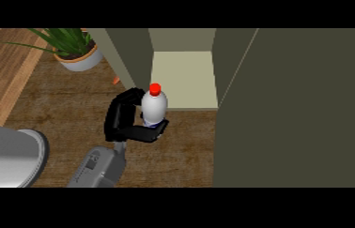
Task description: Pick up the bottled water, place it into the cabinet and close the cabinet
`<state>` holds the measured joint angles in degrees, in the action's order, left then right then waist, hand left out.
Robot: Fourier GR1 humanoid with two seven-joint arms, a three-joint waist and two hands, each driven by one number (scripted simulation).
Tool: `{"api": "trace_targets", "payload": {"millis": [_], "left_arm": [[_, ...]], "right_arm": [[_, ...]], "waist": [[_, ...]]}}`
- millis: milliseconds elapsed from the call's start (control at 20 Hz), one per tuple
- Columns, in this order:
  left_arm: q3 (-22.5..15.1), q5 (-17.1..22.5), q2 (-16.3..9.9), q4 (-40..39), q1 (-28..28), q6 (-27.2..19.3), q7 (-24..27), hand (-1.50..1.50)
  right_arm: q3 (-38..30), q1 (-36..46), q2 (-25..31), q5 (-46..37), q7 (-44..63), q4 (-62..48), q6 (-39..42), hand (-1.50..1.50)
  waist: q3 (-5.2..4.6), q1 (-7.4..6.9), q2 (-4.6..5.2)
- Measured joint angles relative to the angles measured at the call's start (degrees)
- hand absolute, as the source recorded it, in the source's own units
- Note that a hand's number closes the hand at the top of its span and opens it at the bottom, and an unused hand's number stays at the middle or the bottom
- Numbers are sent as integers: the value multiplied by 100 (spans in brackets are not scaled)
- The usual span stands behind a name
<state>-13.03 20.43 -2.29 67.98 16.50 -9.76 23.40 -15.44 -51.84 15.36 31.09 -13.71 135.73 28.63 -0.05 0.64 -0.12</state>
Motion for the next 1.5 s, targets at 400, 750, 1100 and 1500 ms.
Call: {"api": "trace_targets", "payload": {"millis": [400, 750, 1100, 1500], "left_arm": [[-342, -265, 194, -173, 849, -1248, -532, 150], [-431, -340, 222, -1040, 1740, -1940, -871, 150], [-297, -2, 227, -2040, 2475, -2062, -780, 150], [70, 162, 219, -3334, 3351, -2037, -317, 150]], "right_arm": [[-94, -53, 71, 106, -71, -16, 76, -150], [-67, -2, 118, 203, -14, -40, 39, -150], [-212, 56, 217, 329, 8, -83, 50, -150], [-160, 79, 266, 449, 13, -112, 90, -150]], "waist": [[-2, 74, 10], [-4, 106, 31], [-6, 167, 50], [-8, 235, 84]]}}
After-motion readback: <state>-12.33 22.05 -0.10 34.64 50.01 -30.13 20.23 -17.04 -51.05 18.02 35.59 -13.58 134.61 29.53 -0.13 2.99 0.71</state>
